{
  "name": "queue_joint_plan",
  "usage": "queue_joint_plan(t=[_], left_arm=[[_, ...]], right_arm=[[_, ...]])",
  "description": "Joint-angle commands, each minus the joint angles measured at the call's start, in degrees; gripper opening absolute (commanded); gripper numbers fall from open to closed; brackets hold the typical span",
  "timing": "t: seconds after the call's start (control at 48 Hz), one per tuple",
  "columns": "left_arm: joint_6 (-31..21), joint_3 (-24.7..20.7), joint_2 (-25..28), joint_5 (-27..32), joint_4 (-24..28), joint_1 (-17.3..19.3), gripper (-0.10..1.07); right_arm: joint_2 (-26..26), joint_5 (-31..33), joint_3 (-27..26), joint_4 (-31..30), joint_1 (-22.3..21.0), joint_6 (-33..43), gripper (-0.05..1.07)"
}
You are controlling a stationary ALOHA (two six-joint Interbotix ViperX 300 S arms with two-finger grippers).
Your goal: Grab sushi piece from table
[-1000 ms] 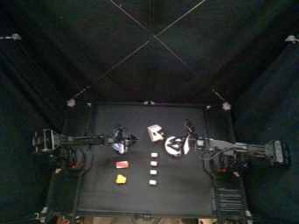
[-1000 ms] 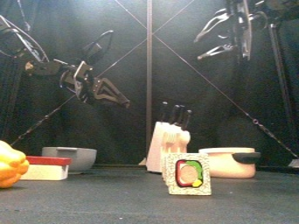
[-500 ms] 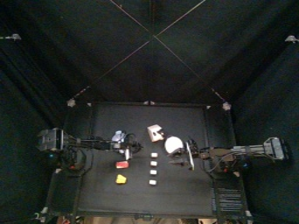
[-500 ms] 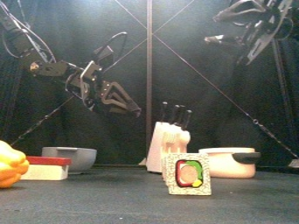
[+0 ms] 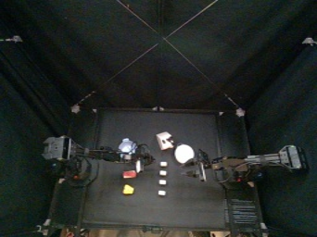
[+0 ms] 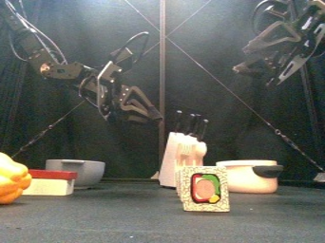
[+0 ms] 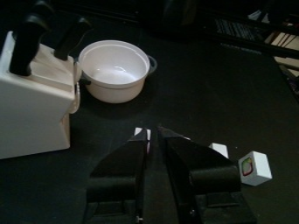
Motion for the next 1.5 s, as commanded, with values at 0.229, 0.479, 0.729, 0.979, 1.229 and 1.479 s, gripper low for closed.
queue_joint_plan(t=[0.229,0.479,0.729,0.979,1.229,1.479], left_arm=[[0.35,-5.36,5.36,2.72,1.23,-0.53,0.61],[0.26,-9.32,9.58,3.60,4.83,-0.18,0.71],[0.44,-11.87,12.57,8.44,5.27,-0.18,0.74],[0.35,-13.80,13.80,13.18,6.94,-0.09,0.75],[0.35,-14.06,13.10,13.62,7.73,-0.18,0.76],[0.35,-14.15,11.78,13.54,8.88,-0.18,0.78]], right_arm=[[0.53,0.62,0.18,0.09,0.62,-0.26,0.81],[0.70,0.53,0.35,0.35,2.02,-0.26,0.81],[1.23,0.62,0.62,0.53,2.11,-0.18,0.81],[1.41,0.53,0.62,0.53,2.46,-0.18,0.81],[1.32,0.53,0.88,0.53,2.55,-0.18,0.81],[1.32,0.62,0.79,0.53,2.55,-0.18,0.81]])
